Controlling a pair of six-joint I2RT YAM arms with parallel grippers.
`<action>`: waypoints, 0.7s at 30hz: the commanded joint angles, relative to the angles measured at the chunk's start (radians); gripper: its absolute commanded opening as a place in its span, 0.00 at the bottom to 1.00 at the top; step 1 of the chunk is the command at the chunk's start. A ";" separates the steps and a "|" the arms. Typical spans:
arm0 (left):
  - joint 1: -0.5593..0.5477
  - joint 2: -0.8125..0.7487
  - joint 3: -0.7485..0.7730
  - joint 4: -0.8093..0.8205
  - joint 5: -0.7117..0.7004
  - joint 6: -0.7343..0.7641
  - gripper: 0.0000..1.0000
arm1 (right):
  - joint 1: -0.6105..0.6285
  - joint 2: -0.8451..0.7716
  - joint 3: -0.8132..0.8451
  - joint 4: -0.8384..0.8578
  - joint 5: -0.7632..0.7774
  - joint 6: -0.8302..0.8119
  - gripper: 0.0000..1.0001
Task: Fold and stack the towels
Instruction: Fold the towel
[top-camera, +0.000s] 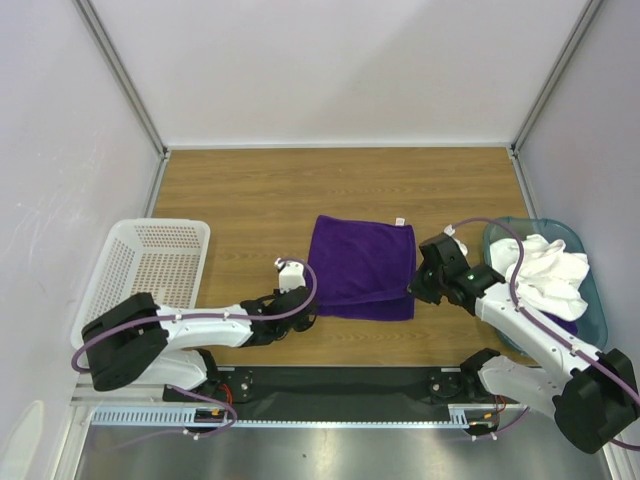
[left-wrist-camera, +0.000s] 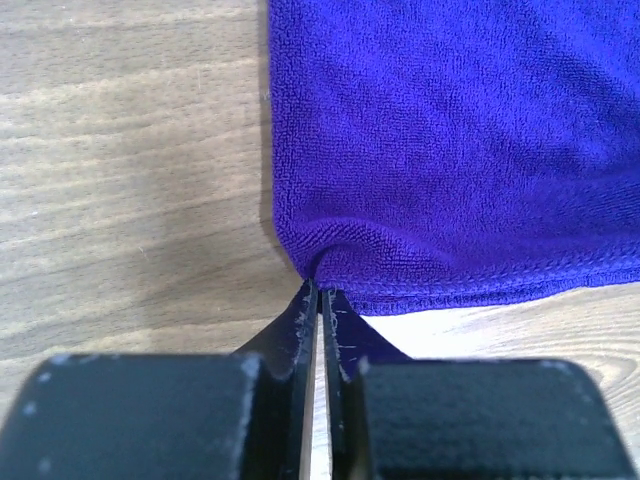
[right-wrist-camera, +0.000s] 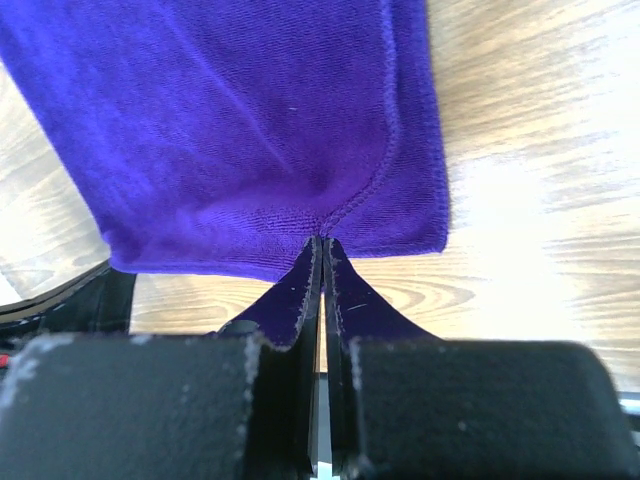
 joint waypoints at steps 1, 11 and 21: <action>-0.002 0.013 -0.007 -0.125 -0.021 -0.024 0.06 | 0.003 -0.014 0.033 -0.036 0.046 -0.018 0.00; -0.010 -0.092 -0.042 -0.201 -0.058 0.065 0.00 | 0.014 -0.062 0.039 -0.096 0.038 -0.021 0.00; -0.012 -0.106 -0.012 -0.244 -0.092 0.085 0.00 | 0.052 -0.079 -0.030 -0.119 0.032 -0.001 0.00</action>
